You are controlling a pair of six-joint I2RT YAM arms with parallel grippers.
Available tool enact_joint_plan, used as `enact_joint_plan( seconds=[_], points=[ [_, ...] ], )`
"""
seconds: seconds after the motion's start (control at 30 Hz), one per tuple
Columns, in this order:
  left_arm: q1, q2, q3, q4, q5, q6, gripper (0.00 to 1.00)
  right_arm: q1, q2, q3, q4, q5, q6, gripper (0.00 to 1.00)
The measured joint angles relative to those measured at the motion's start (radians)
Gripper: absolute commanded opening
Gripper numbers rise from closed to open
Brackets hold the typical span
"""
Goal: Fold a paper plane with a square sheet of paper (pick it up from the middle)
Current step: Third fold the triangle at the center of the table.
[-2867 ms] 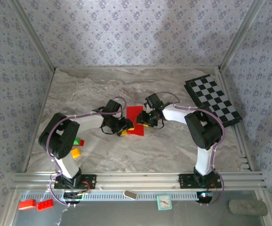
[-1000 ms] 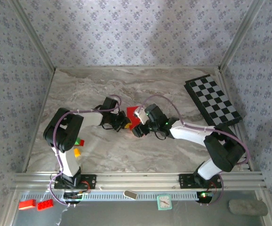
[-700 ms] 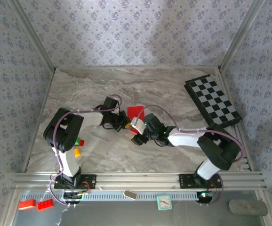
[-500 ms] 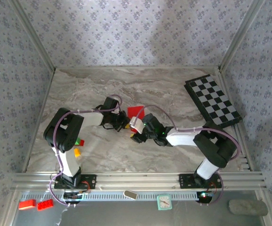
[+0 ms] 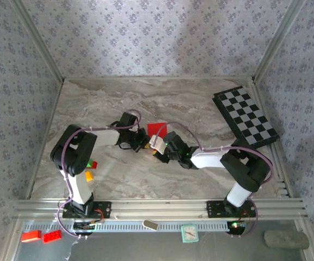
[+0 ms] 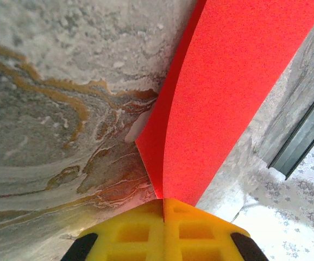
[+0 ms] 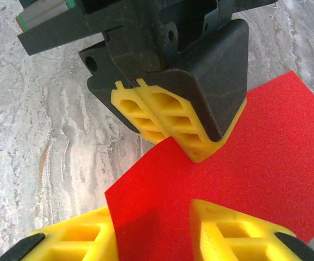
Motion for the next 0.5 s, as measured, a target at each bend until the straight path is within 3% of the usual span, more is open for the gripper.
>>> enact_joint_plan(
  seconds=[0.27,0.5],
  points=[
    [0.001,-0.005,0.0,-0.031,-0.024,0.011,0.21,0.0,-0.005,0.0,-0.002,-0.031,0.0,0.18],
    [0.03,-0.117,0.039,-0.19,-0.123,0.119,0.34,-0.005,-0.012,0.0,-0.024,-0.129,0.03,0.14]
  ],
)
